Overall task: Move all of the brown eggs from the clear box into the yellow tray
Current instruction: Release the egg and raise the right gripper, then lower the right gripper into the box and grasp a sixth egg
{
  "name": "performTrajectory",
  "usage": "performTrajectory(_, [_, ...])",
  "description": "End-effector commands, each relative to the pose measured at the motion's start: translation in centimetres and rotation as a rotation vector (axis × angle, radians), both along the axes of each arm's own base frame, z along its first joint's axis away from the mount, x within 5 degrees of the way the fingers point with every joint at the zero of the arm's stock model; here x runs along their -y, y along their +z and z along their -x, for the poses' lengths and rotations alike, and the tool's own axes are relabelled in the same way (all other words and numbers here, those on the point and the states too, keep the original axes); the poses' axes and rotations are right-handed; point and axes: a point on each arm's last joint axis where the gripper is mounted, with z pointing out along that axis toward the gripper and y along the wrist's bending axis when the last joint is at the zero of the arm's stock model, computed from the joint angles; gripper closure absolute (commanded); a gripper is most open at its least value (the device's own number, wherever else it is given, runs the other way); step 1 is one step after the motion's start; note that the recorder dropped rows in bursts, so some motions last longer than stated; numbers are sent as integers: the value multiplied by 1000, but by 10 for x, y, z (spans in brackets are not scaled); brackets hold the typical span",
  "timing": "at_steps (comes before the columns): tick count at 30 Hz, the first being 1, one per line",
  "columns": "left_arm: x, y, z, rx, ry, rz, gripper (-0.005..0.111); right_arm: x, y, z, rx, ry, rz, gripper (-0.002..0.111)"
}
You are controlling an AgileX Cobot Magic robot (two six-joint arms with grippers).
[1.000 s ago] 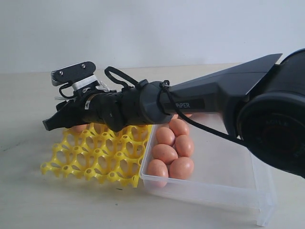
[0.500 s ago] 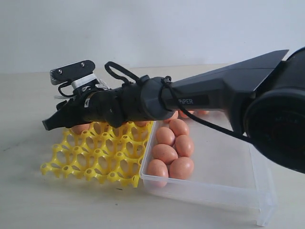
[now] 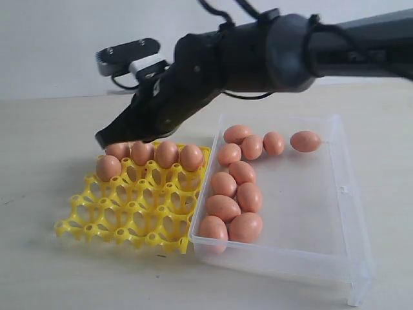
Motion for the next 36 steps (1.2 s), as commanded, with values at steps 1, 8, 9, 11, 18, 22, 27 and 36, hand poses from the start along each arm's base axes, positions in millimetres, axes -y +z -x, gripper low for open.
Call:
performTrajectory(1, [0, 3, 0, 23, 0, 11, 107, 50, 28, 2, -34, -108, -7, 80])
performTrajectory(8, [0, 3, 0, 23, 0, 11, 107, 113, 14, -3, -226, -256, 99, 47])
performTrajectory(9, [0, 3, 0, 23, 0, 11, 107, 118, 7, -7, -253, -275, 107, 46])
performTrajectory(11, [0, 3, 0, 23, 0, 11, 107, 123, -3, -15, -274, -299, 102, 46])
performTrajectory(18, [0, 3, 0, 23, 0, 11, 107, 125, -39, -23, -355, -303, 159, 54])
performTrajectory(22, [0, 3, 0, 23, 0, 11, 107, 129, -63, -22, -457, -303, 224, 59])
performTrajectory(27, [0, 3, 0, 23, 0, 11, 107, 129, -76, -23, -497, -296, 227, 62])
performTrajectory(36, [0, 3, 0, 23, 0, 11, 107, 129, -93, -23, -532, -277, 249, 62])
